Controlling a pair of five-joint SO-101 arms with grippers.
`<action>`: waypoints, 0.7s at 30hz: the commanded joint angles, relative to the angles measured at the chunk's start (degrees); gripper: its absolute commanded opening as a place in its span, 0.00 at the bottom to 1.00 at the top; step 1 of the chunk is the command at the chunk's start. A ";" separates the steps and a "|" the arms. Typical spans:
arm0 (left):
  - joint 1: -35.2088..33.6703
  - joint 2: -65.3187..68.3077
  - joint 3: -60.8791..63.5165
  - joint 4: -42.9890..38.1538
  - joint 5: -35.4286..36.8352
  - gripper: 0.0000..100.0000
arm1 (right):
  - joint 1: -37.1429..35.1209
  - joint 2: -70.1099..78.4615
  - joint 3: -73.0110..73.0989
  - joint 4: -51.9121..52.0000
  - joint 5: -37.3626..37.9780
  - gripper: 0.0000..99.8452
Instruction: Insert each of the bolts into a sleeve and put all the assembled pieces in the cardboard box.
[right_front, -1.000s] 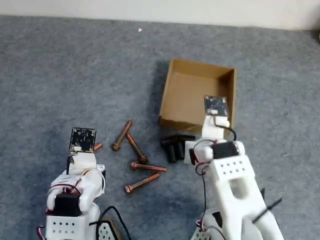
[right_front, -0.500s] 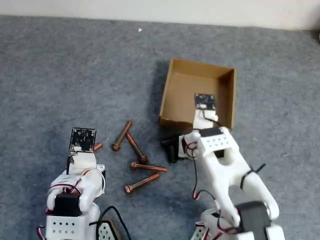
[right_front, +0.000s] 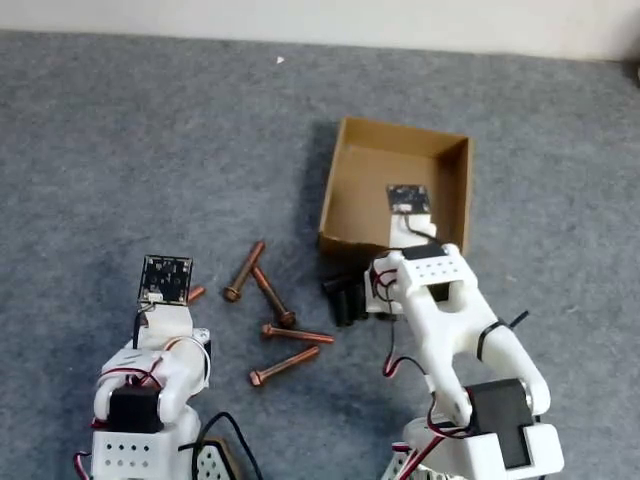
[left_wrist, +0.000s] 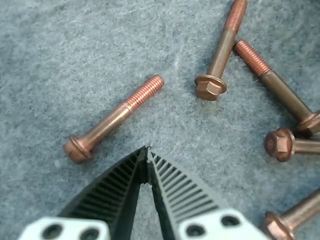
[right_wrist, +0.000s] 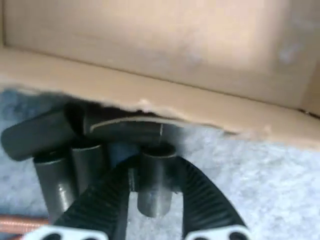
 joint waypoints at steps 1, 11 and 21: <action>-0.75 -0.57 -3.03 -0.18 0.44 0.01 | -1.27 -2.33 -1.27 4.62 1.41 0.00; -0.84 -0.48 -5.23 0.26 0.35 0.01 | -1.10 -31.25 3.82 11.03 -5.80 0.00; -0.40 -0.04 -14.55 0.35 -6.07 0.01 | -1.01 -50.68 14.46 9.89 -18.73 0.00</action>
